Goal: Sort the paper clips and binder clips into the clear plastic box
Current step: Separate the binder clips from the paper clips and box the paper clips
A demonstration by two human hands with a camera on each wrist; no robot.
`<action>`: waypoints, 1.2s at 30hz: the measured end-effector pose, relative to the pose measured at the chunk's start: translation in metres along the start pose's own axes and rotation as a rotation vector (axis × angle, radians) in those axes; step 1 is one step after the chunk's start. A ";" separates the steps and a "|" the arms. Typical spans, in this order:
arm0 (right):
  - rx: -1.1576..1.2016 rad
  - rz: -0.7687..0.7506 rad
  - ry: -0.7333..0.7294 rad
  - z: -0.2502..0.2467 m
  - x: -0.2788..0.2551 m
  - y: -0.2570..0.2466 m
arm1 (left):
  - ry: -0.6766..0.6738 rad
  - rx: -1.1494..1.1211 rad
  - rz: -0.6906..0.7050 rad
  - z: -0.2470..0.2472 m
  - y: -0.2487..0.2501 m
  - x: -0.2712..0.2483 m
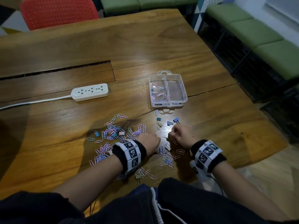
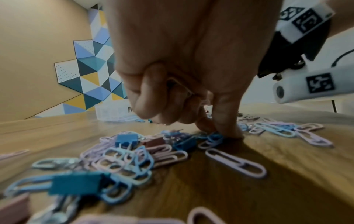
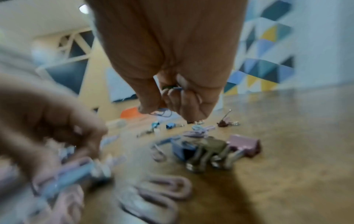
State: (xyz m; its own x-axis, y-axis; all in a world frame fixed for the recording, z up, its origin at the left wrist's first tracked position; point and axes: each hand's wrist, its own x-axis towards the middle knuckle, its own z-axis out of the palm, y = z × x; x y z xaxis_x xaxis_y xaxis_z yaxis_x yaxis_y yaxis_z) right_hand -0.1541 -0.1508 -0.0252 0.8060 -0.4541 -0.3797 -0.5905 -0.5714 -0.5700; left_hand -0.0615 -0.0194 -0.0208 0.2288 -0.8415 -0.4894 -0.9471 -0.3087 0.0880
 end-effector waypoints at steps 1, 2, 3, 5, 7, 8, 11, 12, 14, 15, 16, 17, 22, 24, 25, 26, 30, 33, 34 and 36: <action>0.162 0.036 0.009 -0.002 -0.002 0.002 | -0.002 0.011 0.009 0.000 -0.001 0.000; 0.332 0.068 0.012 -0.005 -0.004 0.004 | -0.008 0.016 0.021 -0.001 -0.002 0.000; 0.490 0.096 0.007 -0.008 -0.009 0.005 | -0.016 0.016 0.032 -0.001 -0.003 0.000; 0.756 0.141 -0.003 -0.014 -0.019 0.008 | -0.024 -0.038 0.038 -0.002 -0.005 -0.003; 0.911 0.161 0.014 -0.017 -0.029 0.011 | -0.037 -0.185 0.024 -0.005 -0.010 -0.004; 0.969 0.172 0.023 -0.017 -0.033 0.014 | -0.047 -0.308 0.016 -0.007 -0.012 -0.004; 1.124 0.209 0.013 -0.016 -0.044 0.023 | -0.064 -0.813 -0.028 -0.013 -0.019 -0.001; 1.156 0.224 0.000 -0.015 -0.047 0.026 | -0.071 -1.008 -0.071 -0.015 -0.021 0.000; 1.178 0.256 -0.019 -0.013 -0.052 0.029 | -0.103 -1.467 -0.157 -0.017 -0.023 0.001; 1.187 0.277 -0.028 -0.012 -0.054 0.029 | -0.114 -1.684 -0.173 -0.018 -0.023 0.002; 1.202 0.300 -0.038 -0.010 -0.055 0.030 | -0.120 -1.857 -0.179 -0.019 -0.023 0.002; 1.222 0.320 -0.050 -0.008 -0.056 0.030 | -0.125 -1.978 -0.183 -0.019 -0.022 0.002; 1.024 0.336 -0.071 0.000 -0.060 0.029 | -0.174 -1.900 -0.275 -0.020 -0.008 0.003; 0.769 0.299 -0.009 0.006 -0.061 0.028 | -0.141 -1.617 -0.311 -0.020 0.000 0.003; 0.651 0.261 0.028 0.010 -0.061 0.028 | -0.115 -1.402 -0.297 -0.018 0.003 0.002; 0.523 0.211 0.061 0.015 -0.061 0.029 | -0.085 -1.162 -0.262 -0.015 0.006 0.002; -0.022 0.088 0.068 0.026 -0.065 0.035 | 0.058 -0.498 -0.190 -0.004 0.013 -0.001; -0.044 0.054 0.087 0.028 -0.067 0.032 | 0.096 -0.343 -0.199 -0.001 0.018 0.001; -0.043 0.054 0.086 0.029 -0.066 0.031 | 0.107 -0.303 -0.201 -0.001 0.020 0.002; -0.075 0.059 0.065 0.030 -0.063 0.032 | 0.117 -0.241 -0.195 -0.002 0.023 0.003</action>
State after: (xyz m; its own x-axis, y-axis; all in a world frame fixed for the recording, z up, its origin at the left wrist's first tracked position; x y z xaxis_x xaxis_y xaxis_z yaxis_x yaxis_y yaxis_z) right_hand -0.2222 -0.1196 -0.0412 0.7664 -0.5306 -0.3620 -0.6406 -0.5904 -0.4910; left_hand -0.0818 -0.0298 -0.0189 0.4384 -0.7969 -0.4155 -0.8056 -0.5535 0.2116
